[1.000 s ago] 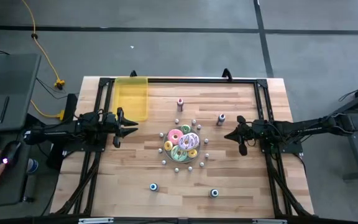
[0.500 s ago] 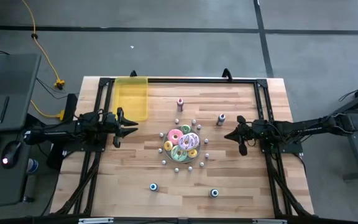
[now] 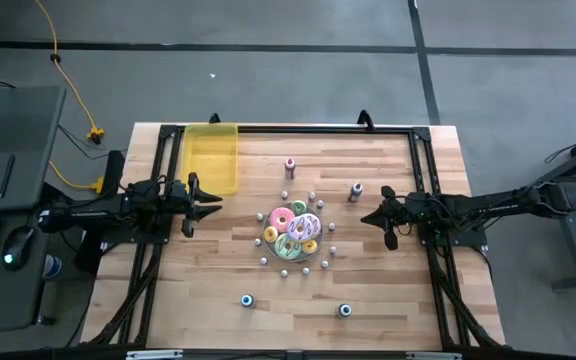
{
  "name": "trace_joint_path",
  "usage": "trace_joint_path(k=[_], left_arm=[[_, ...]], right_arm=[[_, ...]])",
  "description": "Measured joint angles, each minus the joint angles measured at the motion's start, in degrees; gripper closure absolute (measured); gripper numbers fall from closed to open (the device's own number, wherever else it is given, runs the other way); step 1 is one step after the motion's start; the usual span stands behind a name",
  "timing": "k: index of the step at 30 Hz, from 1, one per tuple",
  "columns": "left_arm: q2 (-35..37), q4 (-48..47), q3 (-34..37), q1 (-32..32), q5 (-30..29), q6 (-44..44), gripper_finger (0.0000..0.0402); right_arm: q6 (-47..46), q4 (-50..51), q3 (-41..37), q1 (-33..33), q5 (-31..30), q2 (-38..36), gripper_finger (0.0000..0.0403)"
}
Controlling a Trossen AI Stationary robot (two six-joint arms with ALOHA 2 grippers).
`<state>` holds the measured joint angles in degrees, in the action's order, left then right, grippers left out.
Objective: Pick & Place food coloring
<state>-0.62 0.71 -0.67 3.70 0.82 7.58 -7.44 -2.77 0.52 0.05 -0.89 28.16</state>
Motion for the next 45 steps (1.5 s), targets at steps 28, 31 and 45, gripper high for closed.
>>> trace_joint_path(k=[28, 31, 45], left_arm=[[0.0, 0.0, 0.0, 0.0, 0.1, 2.0, 0.0296], [0.0, 0.0, 0.0, 0.0, 0.1, 4.7, 0.0296], [-1.2, 2.3, -4.3, 0.0, -6.1, 5.8, 0.0296]], right_arm=[[0.0, 0.0, 0.0, 0.0, 0.0, 0.0, 0.0402], [0.0, 0.0, 0.0, 0.0, 0.0, 0.0, 0.0402], [0.0, 0.0, 0.0, 0.0, 0.0, 0.0, 0.0402]])
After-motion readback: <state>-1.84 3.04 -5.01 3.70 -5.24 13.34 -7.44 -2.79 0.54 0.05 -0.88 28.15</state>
